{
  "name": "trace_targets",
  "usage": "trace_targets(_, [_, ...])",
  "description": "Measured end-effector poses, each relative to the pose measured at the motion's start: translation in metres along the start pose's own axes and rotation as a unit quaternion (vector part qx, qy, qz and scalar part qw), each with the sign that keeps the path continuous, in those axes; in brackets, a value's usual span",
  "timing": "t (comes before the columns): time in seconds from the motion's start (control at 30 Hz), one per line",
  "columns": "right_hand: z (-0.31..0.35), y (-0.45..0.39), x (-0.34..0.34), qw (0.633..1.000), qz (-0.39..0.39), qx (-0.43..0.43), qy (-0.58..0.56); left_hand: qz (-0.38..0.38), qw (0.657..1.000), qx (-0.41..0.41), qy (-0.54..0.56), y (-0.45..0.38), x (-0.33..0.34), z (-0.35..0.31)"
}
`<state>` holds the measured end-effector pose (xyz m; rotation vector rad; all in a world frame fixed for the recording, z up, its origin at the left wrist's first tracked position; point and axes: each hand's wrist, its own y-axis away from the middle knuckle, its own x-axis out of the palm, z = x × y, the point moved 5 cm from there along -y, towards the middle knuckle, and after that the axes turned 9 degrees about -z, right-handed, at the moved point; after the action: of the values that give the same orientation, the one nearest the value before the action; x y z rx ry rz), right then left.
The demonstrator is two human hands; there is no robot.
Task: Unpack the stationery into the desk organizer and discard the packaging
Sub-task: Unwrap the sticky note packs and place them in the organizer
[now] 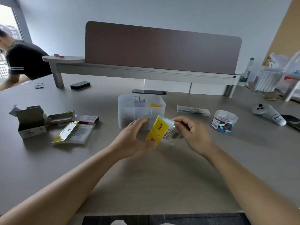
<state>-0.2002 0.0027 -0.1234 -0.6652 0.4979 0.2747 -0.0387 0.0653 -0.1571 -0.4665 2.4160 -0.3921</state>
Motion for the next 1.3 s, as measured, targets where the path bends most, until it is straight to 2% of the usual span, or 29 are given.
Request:
trace_targets(0.07, [0.006,-0.003,0.013,0.995,0.024,0.041,-0.087,-0.007,0.993,-0.033,0.109,-0.003,0.002,-0.003])
trace_targets(0.2, [0.008,-0.006,0.027,0.981,0.020,0.082,-0.173,-0.055,0.984,-0.069,0.153,-0.005,-0.007,0.000])
trace_targets(0.47, [0.005,-0.019,0.032,0.986,0.002,0.054,-0.159,-0.070,0.957,-0.156,0.236,-0.007,-0.020,0.011])
trace_targets(0.73, [0.001,-0.028,0.033,0.991,-0.012,0.025,-0.129,-0.084,0.911,-0.227,0.333,-0.004,-0.025,0.015])
trace_targets(0.8, [0.000,-0.029,0.033,0.990,-0.017,0.036,-0.134,-0.095,0.904,-0.232,0.346,-0.004,-0.026,0.015])
trace_targets(0.9, [0.002,-0.031,0.036,0.976,-0.017,0.078,-0.202,-0.108,0.898,-0.231,0.358,-0.005,-0.024,0.013])
trace_targets(1.03, [0.004,-0.029,0.045,0.954,0.007,0.135,-0.268,-0.156,0.909,-0.207,0.326,-0.007,-0.025,0.015])
trace_targets(1.13, [0.006,-0.025,0.053,0.957,0.037,0.157,-0.242,-0.190,0.915,-0.199,0.294,-0.007,-0.026,0.016])
trace_targets(1.3, [0.007,-0.027,0.055,0.977,-0.012,0.134,-0.165,-0.197,0.924,-0.189,0.270,-0.008,-0.027,0.014])
